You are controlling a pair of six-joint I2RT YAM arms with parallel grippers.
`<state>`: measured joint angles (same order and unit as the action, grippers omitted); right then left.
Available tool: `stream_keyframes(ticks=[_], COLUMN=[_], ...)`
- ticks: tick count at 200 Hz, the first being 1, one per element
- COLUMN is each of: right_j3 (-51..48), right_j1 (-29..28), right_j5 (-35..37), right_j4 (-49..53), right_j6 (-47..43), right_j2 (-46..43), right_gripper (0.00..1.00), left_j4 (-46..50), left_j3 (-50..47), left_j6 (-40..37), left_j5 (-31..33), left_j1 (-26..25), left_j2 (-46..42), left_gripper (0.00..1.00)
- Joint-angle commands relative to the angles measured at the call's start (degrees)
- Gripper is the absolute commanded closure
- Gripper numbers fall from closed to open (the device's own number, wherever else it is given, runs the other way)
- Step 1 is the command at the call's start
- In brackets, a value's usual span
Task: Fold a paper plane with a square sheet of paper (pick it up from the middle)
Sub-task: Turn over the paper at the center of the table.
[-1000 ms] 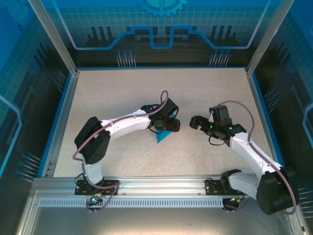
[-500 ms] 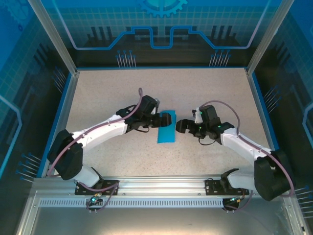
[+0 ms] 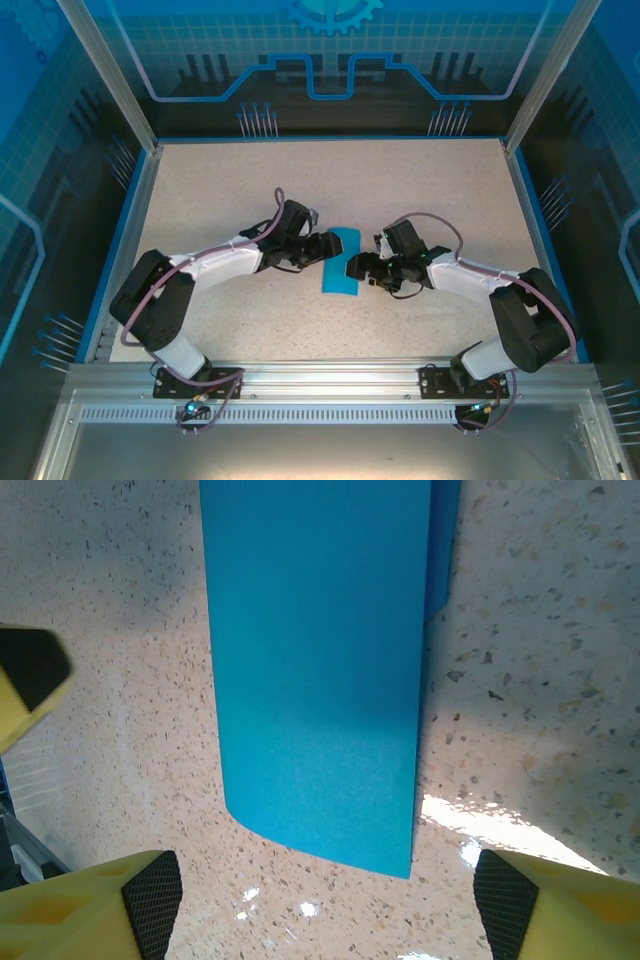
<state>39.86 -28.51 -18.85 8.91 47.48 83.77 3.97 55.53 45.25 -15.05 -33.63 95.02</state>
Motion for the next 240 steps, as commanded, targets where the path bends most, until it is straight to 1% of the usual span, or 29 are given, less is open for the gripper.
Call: stream_keyframes(ticks=[1, 26, 53, 135, 200, 240], right_j3=[1.1, 1.2, 1.3, 2.4, 3.5, 3.9], right_j1=[-0.4, -0.4, -0.4, -1.1, -2.7, -3.6], right_j5=[1.2, 1.5, 1.5, -1.0, -2.7, -3.6], right_j4=[0.1, 0.5, 0.7, 0.4, 0.8, 0.8], right_j6=[1.1, 1.2, 1.2, 2.0, 3.0, 4.1], right_j2=[0.2, 0.4, 0.8, 3.6, 5.7, 7.0], right_gripper=[0.2, 0.21, 0.22, 0.28, 0.29, 0.33], left_j4=[-2.3, -2.6, -2.3, 0.2, 1.6, 1.6], left_j3=[4.2, 7.0, 8.4, 8.9, 8.7, 8.3], left_j6=[-0.6, -0.6, -0.4, 0.5, 1.9, 2.3], left_j5=[-2.0, -2.6, -2.6, -2.4, -2.3, -2.3], left_j1=[0.6, 1.1, 1.2, 1.4, 2.0, 2.0], left_j2=[4.0, 8.9, 11.9, 15.4, 16.4, 16.8], left_gripper=[0.36, 0.35, 0.34, 0.3, 0.27, 0.27])
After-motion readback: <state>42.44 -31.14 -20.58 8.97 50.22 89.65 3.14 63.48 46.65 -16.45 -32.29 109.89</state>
